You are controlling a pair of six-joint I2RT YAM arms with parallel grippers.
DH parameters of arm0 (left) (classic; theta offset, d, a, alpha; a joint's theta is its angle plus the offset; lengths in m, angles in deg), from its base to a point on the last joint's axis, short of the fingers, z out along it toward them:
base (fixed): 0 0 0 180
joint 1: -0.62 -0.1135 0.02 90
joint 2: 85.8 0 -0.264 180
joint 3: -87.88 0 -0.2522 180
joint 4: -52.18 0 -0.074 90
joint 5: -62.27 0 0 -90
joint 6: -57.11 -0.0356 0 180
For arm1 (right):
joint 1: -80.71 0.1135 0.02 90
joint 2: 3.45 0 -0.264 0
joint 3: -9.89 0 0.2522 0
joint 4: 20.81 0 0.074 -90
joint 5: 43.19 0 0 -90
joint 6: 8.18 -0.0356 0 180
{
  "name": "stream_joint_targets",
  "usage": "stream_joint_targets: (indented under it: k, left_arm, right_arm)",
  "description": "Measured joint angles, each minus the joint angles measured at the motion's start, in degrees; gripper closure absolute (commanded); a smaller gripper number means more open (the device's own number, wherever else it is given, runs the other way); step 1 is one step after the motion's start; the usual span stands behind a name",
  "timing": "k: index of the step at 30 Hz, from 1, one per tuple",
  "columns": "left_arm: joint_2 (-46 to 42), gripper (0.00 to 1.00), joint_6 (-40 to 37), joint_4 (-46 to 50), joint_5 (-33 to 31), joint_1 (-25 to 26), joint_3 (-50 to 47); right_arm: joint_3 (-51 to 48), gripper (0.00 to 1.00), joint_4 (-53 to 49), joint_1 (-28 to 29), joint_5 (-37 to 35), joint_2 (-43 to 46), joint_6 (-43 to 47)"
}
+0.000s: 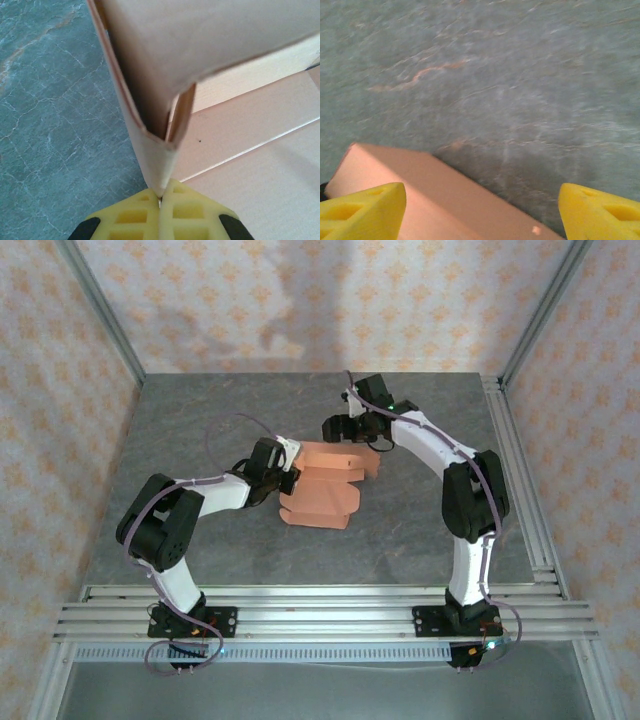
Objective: Fold the paper box
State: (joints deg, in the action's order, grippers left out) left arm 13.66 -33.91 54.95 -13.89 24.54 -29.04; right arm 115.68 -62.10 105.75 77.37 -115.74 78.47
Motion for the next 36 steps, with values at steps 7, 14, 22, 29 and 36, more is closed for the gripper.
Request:
stream_joint_targets:
  k: [7, 14, 22, 29, 36]
  left_arm:
    - [0.1, 0.98, 0.0, 0.0, -0.7, 0.0, 0.0]
    - [0.3, 0.91, 0.0, -0.2, -0.9, 0.0, 0.0]
    - [1.2, 0.75, 0.2, -1.7, -0.9, 0.0, 0.0]
    - [1.3, 0.72, 0.8, -3.7, -1.1, 0.0, 0.0]
    - [1.5, 0.68, 1.2, -5.4, -1.3, 0.0, 0.0]
  right_arm:
    - [-2.7, 0.26, 0.3, 0.0, 5.6, 0.0, 1.9]
    - [-4.2, 0.42, 0.6, 0.0, 9.0, 0.0, 1.5]
    - [-4.3, 0.46, 0.5, 0.1, 10.0, -0.1, 1.1]
    - [-4.3, 0.50, -0.2, 0.5, 10.0, -0.6, 1.6]
    - [-3.8, 0.50, -0.8, 0.7, 10.4, -1.1, 1.8]
